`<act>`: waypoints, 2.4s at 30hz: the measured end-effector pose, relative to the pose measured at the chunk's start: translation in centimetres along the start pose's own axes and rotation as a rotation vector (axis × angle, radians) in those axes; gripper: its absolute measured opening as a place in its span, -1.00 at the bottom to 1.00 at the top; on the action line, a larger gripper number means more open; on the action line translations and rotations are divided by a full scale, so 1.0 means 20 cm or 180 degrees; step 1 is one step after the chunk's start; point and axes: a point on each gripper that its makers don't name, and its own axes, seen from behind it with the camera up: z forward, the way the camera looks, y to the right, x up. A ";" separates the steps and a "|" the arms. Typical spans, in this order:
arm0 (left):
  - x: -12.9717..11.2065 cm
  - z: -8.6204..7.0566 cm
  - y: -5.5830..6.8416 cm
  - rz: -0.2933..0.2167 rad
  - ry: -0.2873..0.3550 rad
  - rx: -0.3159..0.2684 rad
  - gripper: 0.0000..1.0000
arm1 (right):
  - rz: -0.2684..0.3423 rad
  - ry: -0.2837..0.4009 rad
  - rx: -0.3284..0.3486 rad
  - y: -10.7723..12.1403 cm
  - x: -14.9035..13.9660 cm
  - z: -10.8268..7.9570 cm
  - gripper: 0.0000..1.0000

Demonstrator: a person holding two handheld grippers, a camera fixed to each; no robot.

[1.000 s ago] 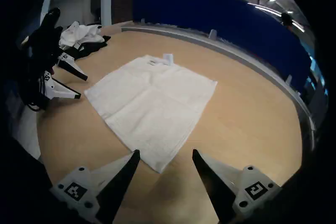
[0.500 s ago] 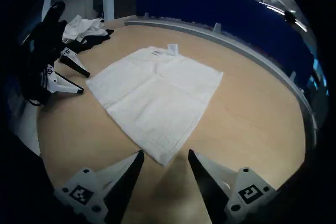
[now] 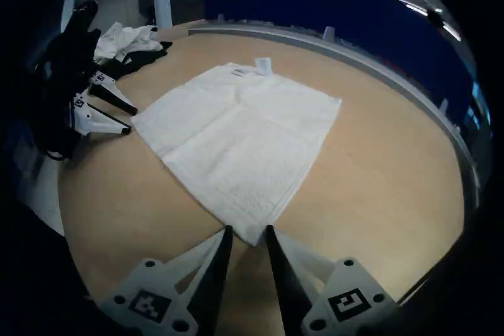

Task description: Fold towel

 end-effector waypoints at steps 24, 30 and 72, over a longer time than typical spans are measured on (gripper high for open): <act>0.00 0.01 -0.02 -0.0109 -0.0020 0.0130 -0.82 | 0.0201 0.0019 -0.0020 0.01 0.05 0.01 -0.70; 0.01 -0.01 -0.03 -0.0232 0.0004 0.0104 -0.82 | 0.0199 0.0036 -0.0030 0.01 0.07 -0.01 -0.71; 0.18 -0.27 0.03 -0.0556 0.0142 -0.0006 -0.83 | 0.0265 0.0137 0.0051 0.01 0.26 -0.28 -0.74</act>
